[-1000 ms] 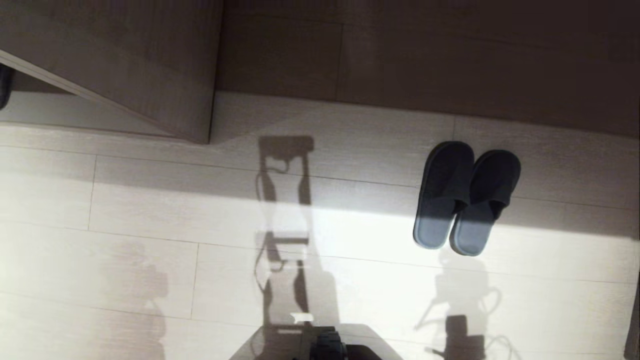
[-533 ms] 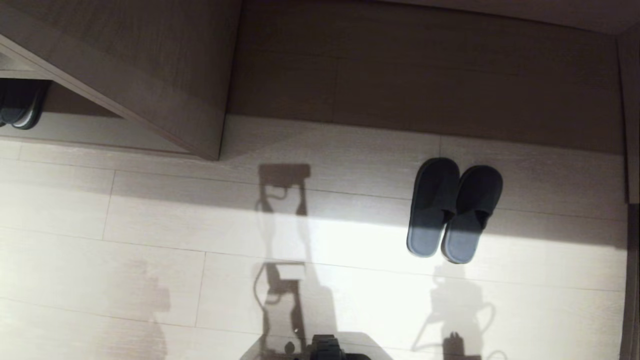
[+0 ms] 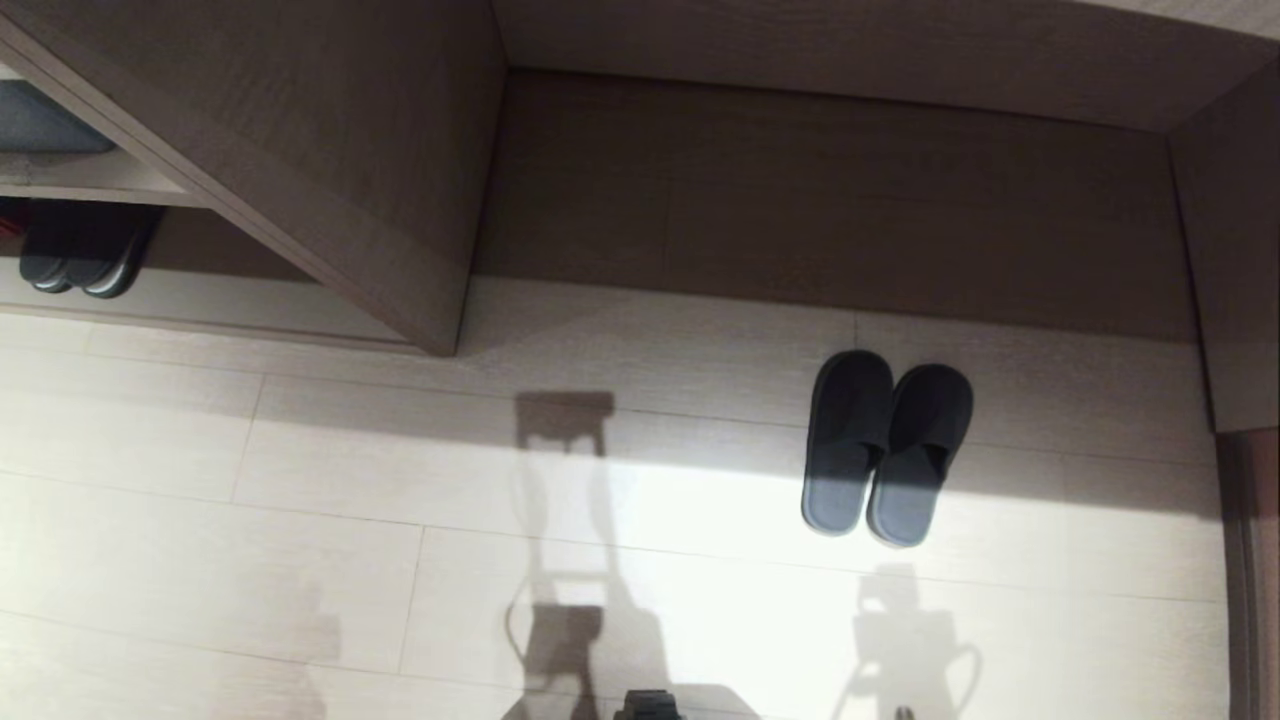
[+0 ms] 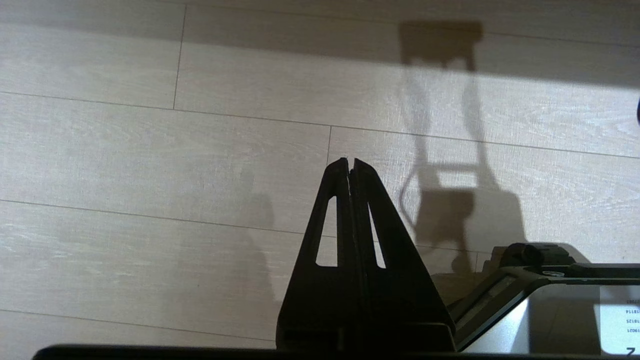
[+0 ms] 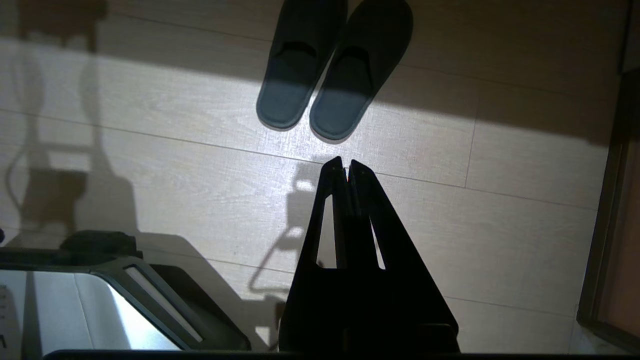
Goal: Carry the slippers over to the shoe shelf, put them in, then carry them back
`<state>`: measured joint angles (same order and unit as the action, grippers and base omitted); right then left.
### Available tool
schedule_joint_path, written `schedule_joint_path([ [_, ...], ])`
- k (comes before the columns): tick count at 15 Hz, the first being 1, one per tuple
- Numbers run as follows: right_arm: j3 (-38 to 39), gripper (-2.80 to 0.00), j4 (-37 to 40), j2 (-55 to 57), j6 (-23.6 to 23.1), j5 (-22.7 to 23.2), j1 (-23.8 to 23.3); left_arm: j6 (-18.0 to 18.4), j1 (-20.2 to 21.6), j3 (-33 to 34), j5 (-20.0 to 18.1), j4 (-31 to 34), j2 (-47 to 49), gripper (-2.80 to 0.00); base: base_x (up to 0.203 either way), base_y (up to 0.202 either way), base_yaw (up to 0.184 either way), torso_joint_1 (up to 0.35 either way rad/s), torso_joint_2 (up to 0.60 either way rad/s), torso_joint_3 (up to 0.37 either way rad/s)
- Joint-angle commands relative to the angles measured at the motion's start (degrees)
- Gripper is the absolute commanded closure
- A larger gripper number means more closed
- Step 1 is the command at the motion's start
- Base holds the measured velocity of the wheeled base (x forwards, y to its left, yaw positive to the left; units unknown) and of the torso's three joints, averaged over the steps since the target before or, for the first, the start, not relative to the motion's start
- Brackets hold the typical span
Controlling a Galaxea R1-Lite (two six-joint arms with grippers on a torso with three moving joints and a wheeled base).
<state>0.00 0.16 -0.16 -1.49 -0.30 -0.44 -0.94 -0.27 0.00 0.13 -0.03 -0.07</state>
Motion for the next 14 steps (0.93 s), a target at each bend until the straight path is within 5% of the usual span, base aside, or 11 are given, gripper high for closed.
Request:
schedule_joint_path([
  [1,0.00,0.00,0.02,0.07,-0.09,0.04,0.00,-0.12,0.00,0.09,0.04,-0.06,0.07,0.00,0.000,0.000,0.000,-0.002,0.00,0.202],
  [14,0.00,0.00,-0.16,0.07,0.06,0.04,0.00,-0.03,0.00,0.09,0.04,-0.06,0.07,0.00,0.000,0.000,0.000,0.002,0.00,0.201],
])
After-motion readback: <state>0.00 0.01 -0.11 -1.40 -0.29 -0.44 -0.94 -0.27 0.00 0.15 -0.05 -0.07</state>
